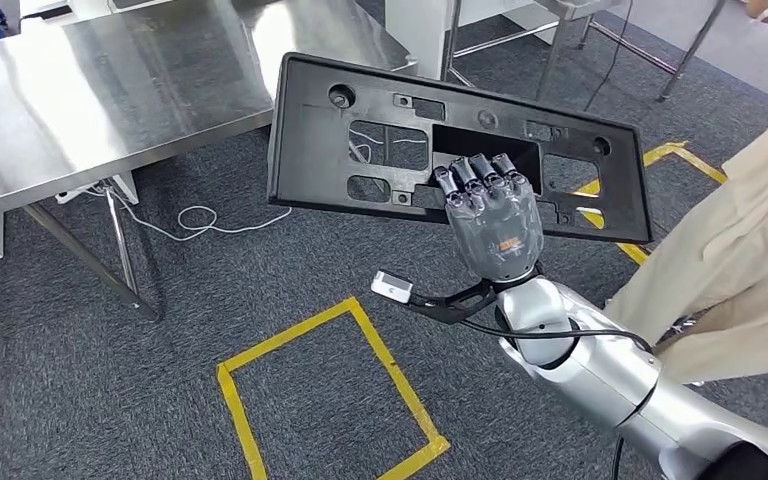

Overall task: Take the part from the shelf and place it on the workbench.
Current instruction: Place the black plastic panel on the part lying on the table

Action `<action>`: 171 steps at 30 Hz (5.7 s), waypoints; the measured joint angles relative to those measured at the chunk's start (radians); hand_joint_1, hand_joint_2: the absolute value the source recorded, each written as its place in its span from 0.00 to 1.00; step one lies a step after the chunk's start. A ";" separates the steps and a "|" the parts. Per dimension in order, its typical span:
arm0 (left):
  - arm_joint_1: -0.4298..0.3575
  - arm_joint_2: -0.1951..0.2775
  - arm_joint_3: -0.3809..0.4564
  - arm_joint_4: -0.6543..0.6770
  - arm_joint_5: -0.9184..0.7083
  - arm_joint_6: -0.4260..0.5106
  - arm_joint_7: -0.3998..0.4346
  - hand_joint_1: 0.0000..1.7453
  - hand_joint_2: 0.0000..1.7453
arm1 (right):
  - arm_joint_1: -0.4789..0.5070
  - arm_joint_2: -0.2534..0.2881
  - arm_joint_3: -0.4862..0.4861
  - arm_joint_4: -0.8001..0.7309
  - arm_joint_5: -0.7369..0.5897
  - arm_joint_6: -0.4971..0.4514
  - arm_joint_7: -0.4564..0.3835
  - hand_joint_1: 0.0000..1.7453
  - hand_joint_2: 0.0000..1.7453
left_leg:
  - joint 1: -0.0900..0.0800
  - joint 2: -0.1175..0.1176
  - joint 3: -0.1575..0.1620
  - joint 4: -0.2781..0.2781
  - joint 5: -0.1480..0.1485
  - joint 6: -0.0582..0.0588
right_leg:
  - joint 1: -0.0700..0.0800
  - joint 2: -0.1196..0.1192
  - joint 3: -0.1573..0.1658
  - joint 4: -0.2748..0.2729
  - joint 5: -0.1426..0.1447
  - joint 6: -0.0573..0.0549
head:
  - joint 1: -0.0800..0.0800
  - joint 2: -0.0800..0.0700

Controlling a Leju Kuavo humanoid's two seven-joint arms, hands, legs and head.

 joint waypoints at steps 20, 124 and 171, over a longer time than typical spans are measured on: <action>-0.004 0.008 0.008 0.000 -0.002 0.008 0.007 0.00 1.00 | 0.095 0.125 -0.109 0.026 0.000 -0.039 -0.291 1.00 1.00 | -0.013 0.075 -0.054 0.049 -0.001 -0.003 | 0.018 -0.052 0.095 -0.117 -0.006 -0.050 | -0.015 0.000; 0.021 0.000 0.069 -0.001 -0.044 -0.037 -0.078 0.00 1.00 | -0.099 0.161 -0.627 0.363 -0.452 0.555 -0.577 1.00 1.00 | -0.006 0.048 0.035 0.009 -0.047 -0.011 | 0.020 -0.015 -0.026 -0.065 0.086 -0.009 | -0.005 0.000; 0.006 0.012 0.081 -0.003 -0.055 -0.025 -0.065 0.00 1.00 | -0.028 0.157 -0.647 0.320 -0.484 0.511 -0.588 1.00 1.00 | -0.014 0.061 -0.049 0.074 0.019 0.005 | 0.026 0.000 0.101 -0.137 0.018 -0.064 | -0.017 0.000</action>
